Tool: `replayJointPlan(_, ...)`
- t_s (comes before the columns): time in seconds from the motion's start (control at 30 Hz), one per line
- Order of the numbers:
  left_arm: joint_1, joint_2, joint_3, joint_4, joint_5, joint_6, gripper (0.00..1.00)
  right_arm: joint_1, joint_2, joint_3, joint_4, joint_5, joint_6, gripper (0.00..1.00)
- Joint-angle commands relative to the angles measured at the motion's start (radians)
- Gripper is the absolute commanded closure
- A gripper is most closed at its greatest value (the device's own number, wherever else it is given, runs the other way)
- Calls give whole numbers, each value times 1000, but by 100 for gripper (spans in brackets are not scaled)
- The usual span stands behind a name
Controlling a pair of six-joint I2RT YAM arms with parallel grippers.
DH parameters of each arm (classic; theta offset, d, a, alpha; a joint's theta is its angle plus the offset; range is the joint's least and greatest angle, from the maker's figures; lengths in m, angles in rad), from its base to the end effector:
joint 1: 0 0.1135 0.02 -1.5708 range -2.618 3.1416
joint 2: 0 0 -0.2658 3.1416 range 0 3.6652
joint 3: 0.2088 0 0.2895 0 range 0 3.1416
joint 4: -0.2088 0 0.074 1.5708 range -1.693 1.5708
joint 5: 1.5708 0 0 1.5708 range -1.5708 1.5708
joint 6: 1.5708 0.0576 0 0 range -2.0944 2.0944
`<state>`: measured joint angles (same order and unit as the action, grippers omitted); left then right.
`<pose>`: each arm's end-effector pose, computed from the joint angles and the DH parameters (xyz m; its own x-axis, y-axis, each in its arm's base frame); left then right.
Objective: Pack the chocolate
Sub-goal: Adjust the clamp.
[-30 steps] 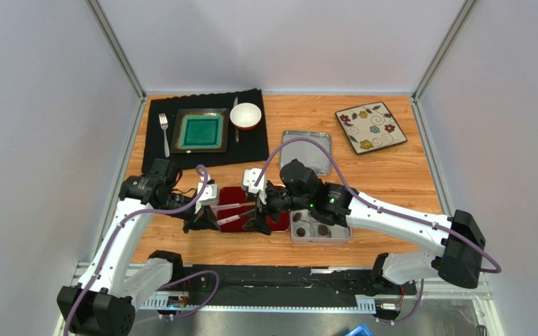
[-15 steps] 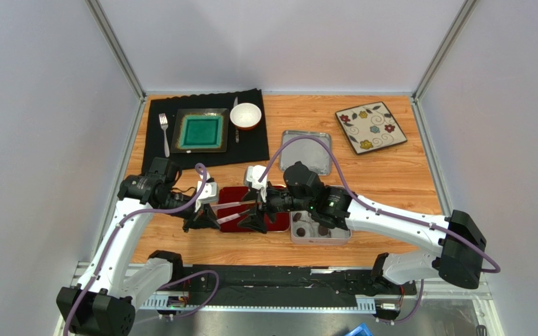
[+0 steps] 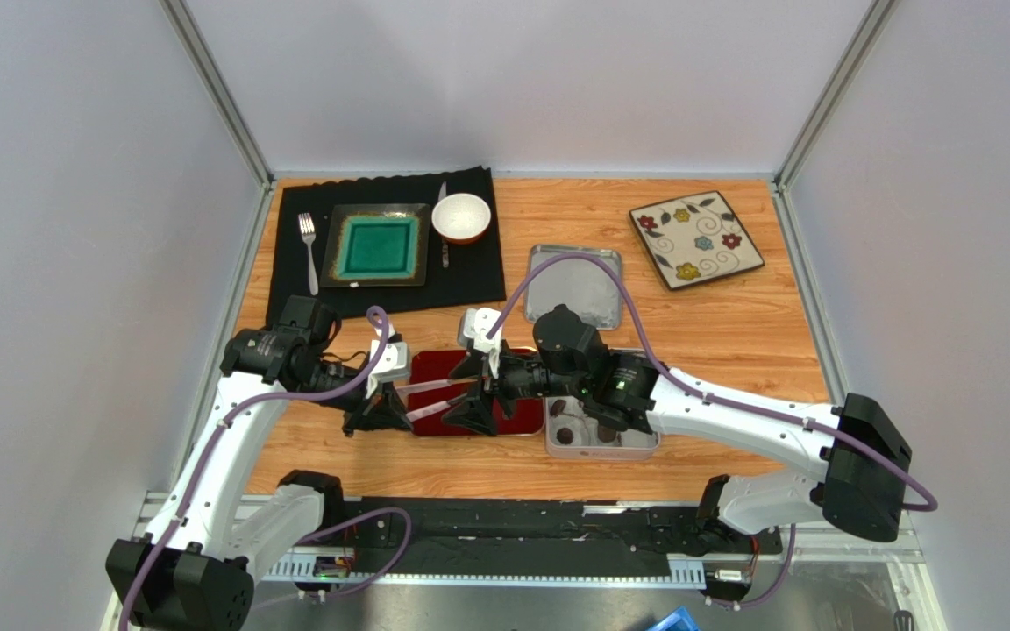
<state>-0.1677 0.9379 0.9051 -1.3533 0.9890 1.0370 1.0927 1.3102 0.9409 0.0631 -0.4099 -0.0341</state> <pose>0.1568 -0.0754 0.2747 -0.2839 0.5279 -0.8005 0.9580 0.1214 -0.2598 0.1444 0.3286 0.2858 -0.1049 -0.2704 -0.9570 -0.9933 0.0754 0.0876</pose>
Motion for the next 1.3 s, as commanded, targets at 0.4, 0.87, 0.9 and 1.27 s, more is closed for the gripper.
replayJointPlan(0.4, -3, -21, 29, -60, 40, 5, 100, 22, -23, 6, -43, 60, -24, 34)
replayJointPlan(0.87, -3, -28, 32, -59, 36, -5, 100, 22, -31, -39, 87, 54, 55, 49)
replayJointPlan(0.9, -3, -28, 32, -61, 36, -5, 100, 22, -29, -37, 90, 51, 57, 50)
replayJointPlan(1.27, -3, -33, 35, -64, 34, -3, 100, 22, -37, -36, 69, 46, 51, 67)
